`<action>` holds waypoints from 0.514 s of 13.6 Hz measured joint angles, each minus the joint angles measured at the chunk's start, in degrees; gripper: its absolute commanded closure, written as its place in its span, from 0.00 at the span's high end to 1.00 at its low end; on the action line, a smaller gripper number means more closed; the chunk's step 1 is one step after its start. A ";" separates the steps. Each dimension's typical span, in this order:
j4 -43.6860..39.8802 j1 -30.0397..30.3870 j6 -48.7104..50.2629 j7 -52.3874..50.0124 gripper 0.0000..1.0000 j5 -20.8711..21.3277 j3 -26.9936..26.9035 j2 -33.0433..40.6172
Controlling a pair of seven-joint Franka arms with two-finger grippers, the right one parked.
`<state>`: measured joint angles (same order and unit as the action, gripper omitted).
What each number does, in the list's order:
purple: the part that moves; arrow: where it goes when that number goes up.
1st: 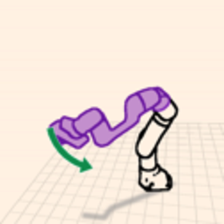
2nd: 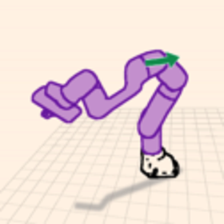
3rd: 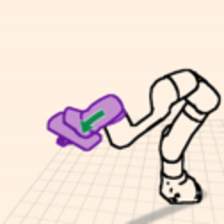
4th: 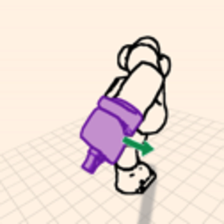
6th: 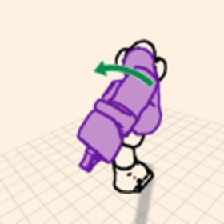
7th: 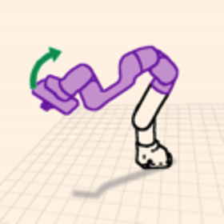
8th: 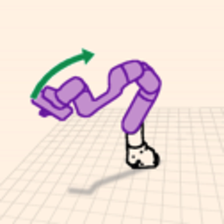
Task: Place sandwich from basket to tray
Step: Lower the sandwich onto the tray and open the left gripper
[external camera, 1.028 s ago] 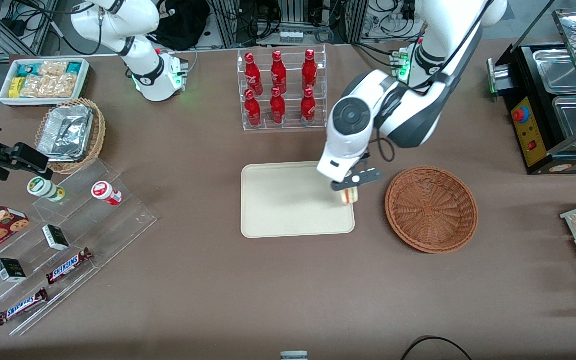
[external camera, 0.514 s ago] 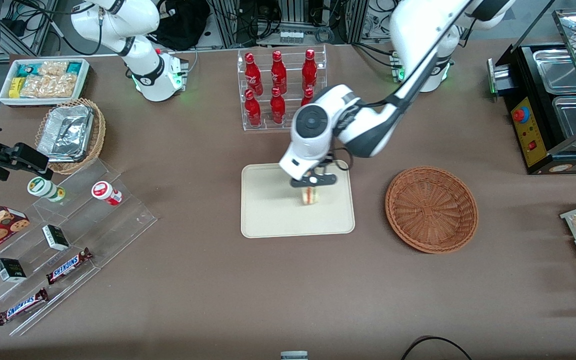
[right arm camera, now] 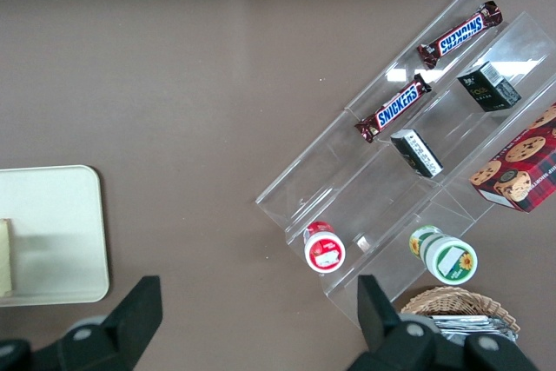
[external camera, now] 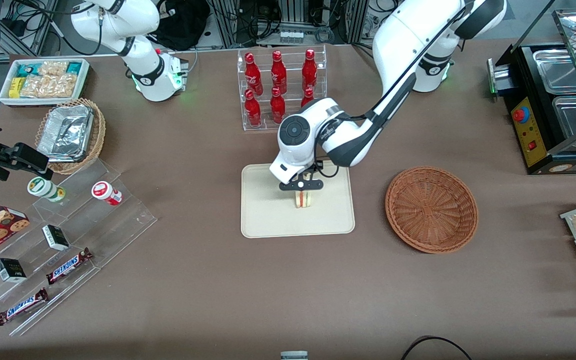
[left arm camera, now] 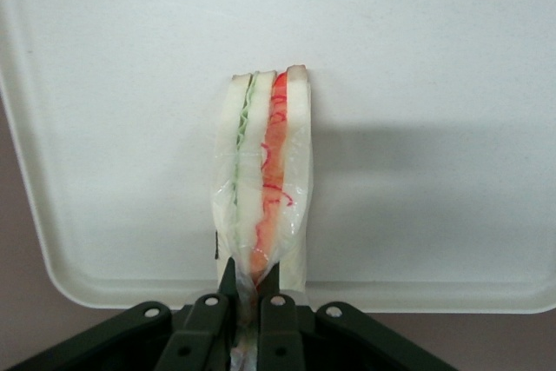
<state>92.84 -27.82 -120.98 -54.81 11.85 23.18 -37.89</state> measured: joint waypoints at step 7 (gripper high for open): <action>-0.63 -0.27 -0.14 0.00 1.00 1.31 0.00 -0.45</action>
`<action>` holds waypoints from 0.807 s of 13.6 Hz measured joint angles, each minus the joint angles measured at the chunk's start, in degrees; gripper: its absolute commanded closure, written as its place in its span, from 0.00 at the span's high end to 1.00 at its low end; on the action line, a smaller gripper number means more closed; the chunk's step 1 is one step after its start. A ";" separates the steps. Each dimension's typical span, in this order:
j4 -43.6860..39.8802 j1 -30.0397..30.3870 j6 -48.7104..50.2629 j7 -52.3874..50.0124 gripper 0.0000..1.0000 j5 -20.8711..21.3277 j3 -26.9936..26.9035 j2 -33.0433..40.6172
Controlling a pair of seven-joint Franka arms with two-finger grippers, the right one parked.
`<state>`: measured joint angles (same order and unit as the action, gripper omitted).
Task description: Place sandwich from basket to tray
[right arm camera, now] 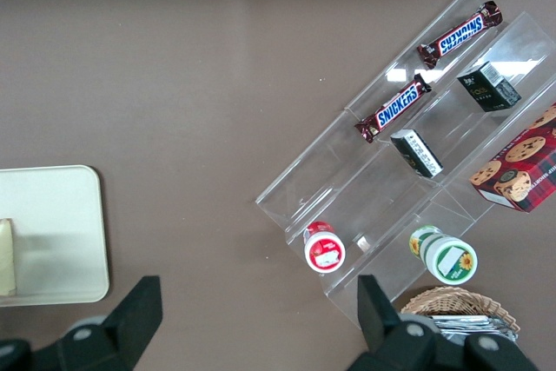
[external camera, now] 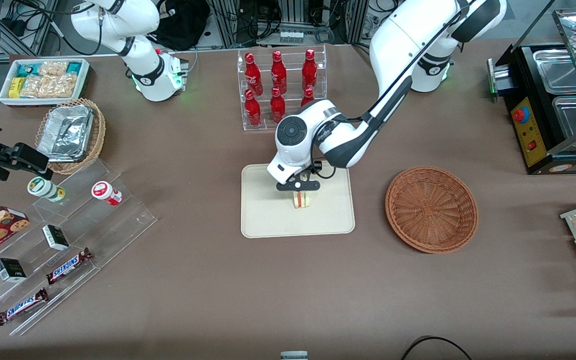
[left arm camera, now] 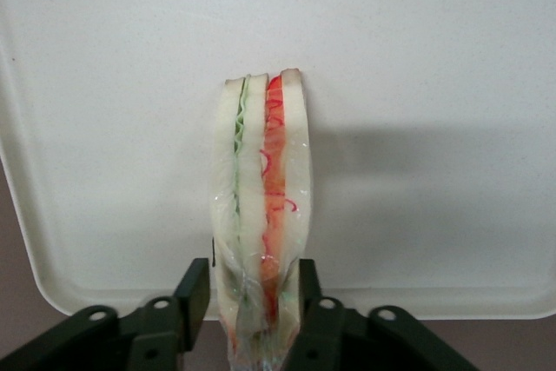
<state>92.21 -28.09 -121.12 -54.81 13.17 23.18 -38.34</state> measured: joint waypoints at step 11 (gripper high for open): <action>-3.16 13.96 29.56 -1.69 1.00 -3.21 -1.41 27.11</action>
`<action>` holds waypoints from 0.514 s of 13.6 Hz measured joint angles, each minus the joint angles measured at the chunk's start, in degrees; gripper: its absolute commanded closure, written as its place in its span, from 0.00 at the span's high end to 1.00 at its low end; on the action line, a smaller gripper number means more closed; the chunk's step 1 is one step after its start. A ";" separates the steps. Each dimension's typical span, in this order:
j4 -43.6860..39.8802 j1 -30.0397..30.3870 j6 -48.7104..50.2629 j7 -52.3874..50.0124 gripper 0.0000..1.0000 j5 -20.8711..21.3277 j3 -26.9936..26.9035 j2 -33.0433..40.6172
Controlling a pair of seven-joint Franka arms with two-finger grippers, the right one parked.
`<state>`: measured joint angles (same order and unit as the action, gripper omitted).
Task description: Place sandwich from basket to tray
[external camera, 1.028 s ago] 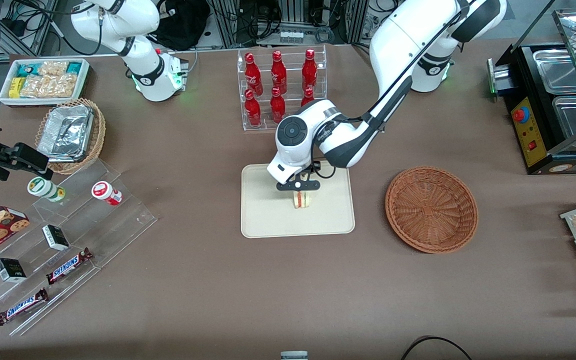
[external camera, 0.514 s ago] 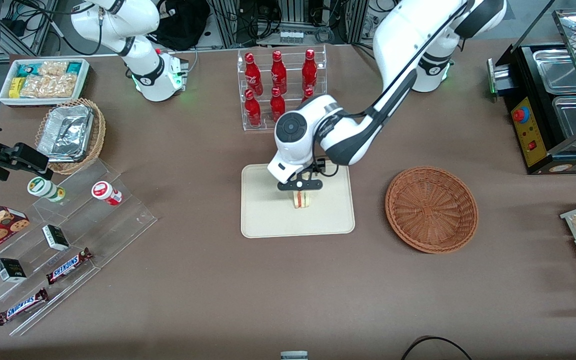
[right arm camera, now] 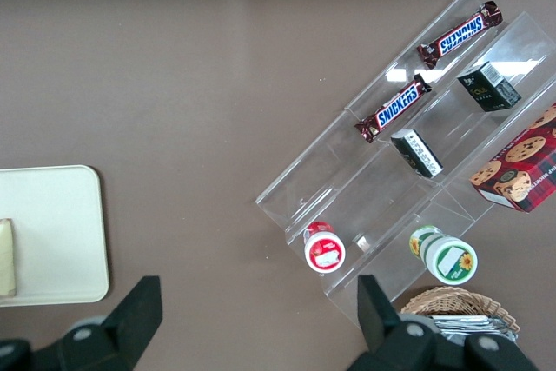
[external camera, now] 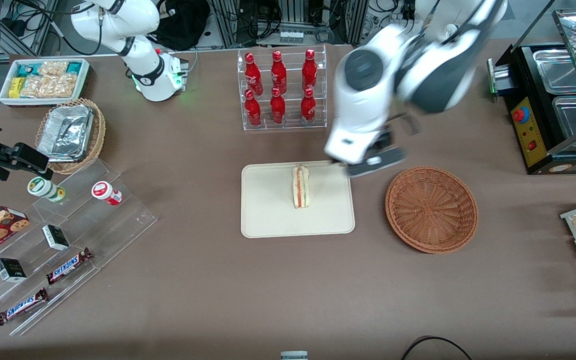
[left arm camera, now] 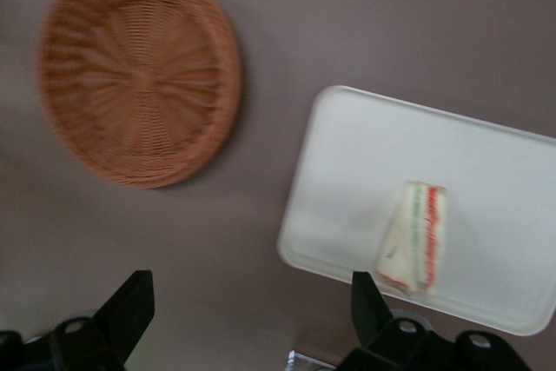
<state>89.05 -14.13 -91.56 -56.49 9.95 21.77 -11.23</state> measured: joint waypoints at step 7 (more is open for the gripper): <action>1.74 20.07 13.28 28.38 1.00 -1.52 -0.80 10.74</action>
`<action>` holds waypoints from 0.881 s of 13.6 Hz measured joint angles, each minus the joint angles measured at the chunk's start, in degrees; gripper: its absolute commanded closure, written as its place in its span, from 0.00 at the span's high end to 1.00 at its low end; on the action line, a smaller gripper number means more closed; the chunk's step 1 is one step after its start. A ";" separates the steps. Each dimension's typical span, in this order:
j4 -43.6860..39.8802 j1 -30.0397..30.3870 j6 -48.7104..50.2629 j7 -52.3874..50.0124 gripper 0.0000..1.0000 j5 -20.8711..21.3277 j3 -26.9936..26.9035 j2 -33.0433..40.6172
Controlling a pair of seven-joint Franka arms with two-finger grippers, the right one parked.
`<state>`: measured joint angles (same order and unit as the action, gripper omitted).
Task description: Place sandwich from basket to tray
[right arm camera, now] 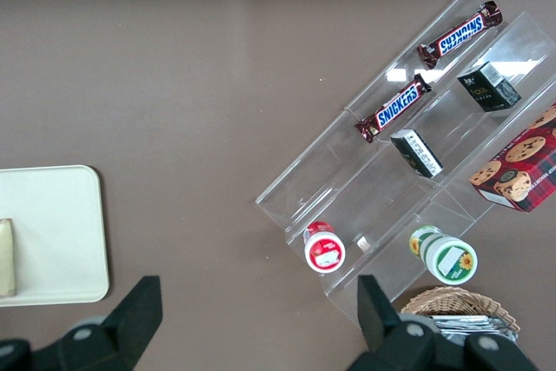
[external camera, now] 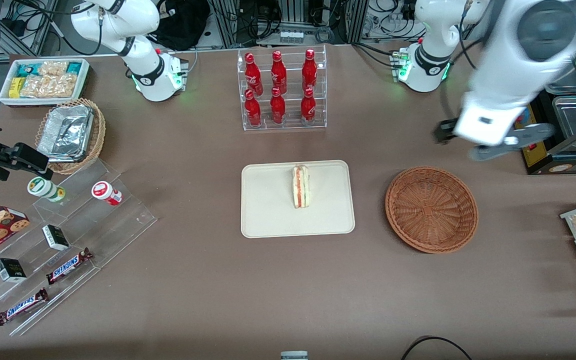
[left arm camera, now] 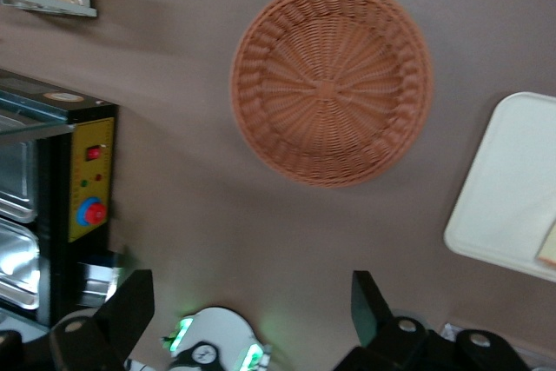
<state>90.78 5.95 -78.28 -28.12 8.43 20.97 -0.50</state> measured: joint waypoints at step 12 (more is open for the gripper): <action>-0.32 8.78 3.66 23.87 1.00 -5.40 -0.70 3.82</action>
<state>90.46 14.73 -74.62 -4.25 3.03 20.27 3.32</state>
